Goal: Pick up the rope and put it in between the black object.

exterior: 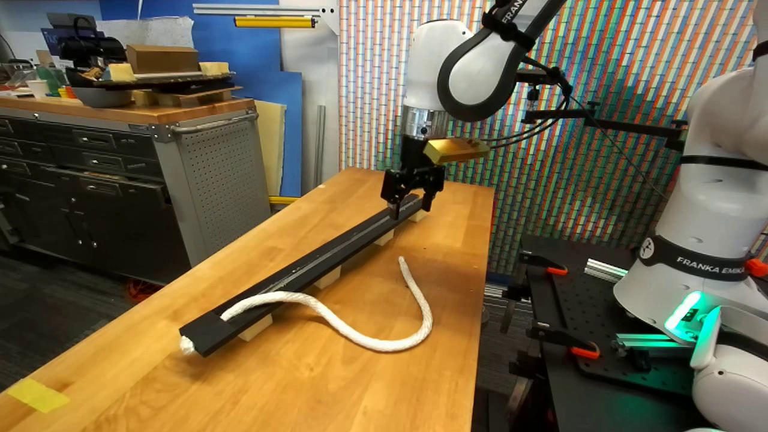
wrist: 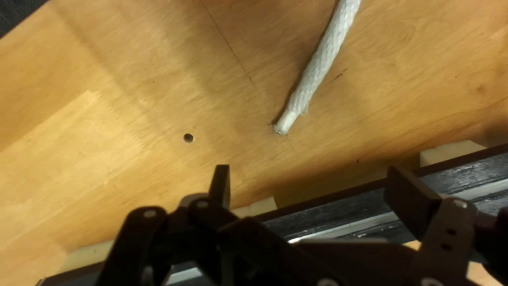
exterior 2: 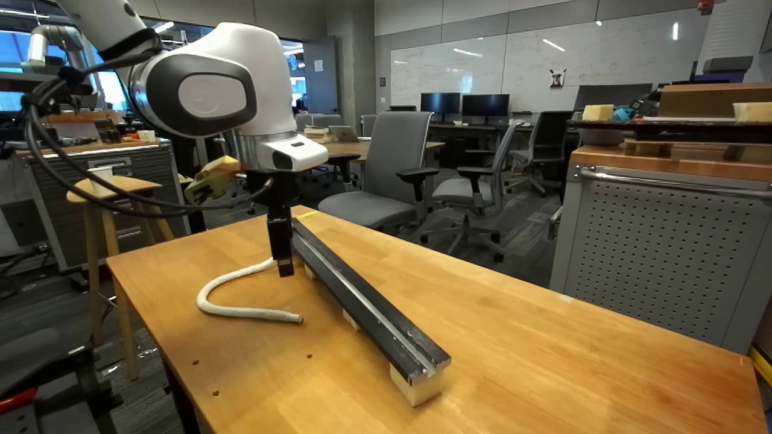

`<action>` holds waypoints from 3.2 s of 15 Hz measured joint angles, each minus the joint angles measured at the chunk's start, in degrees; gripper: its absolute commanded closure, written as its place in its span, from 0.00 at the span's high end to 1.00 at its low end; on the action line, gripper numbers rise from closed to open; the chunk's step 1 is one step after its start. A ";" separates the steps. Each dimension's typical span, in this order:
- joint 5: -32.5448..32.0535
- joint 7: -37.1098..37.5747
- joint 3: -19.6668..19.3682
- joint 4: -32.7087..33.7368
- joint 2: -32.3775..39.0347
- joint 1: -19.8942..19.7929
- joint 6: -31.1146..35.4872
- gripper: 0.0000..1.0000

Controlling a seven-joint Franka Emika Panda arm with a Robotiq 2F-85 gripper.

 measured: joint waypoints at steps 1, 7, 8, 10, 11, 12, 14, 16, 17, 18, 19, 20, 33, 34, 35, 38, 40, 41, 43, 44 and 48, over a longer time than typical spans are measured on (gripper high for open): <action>0.00 1.54 -0.11 -0.75 0.46 0.00 0.71 1.00; 4.10 5.08 0.18 -2.65 3.52 1.09 5.45 1.00; 4.98 5.56 0.26 -2.51 4.06 1.68 6.27 1.00; 5.40 7.68 0.25 -2.09 5.42 2.89 7.74 1.00; 5.40 8.89 0.15 -1.88 6.24 3.50 8.32 1.00; 5.36 10.15 -0.11 -1.62 7.19 4.17 8.94 1.00; 5.21 12.29 -0.83 -0.91 9.32 5.59 10.15 1.00; 5.15 13.82 -1.86 0.34 11.56 6.94 10.66 1.00; 5.15 14.34 -2.43 1.08 12.57 7.47 10.69 1.00; 5.13 14.80 -3.16 1.89 13.55 8.02 10.70 0.99; 5.12 15.15 -3.81 2.67 14.47 8.42 10.70 0.95; 5.12 15.36 -4.40 3.44 15.32 8.73 10.70 0.96; 5.12 16.10 -6.50 7.04 19.83 9.89 9.83 0.28; 5.12 16.10 -6.50 6.90 19.80 10.13 9.65 0.09; 5.12 16.10 -6.50 6.68 19.73 10.43 9.51 0.07; 4.65 16.27 -6.95 6.07 19.41 11.95 9.34 0.03; 3.81 16.83 -7.94 5.78 19.29 13.35 9.34 0.03; 3.07 17.31 -8.59 5.69 19.23 14.07 9.34 0.03; 1.61 18.33 -10.01 5.55 18.97 15.33 9.36 0.03; 0.93 18.72 -10.61 5.49 18.73 15.69 9.36 0.03; -0.05 19.10 -11.88 5.12 16.65 15.78 9.48 0.03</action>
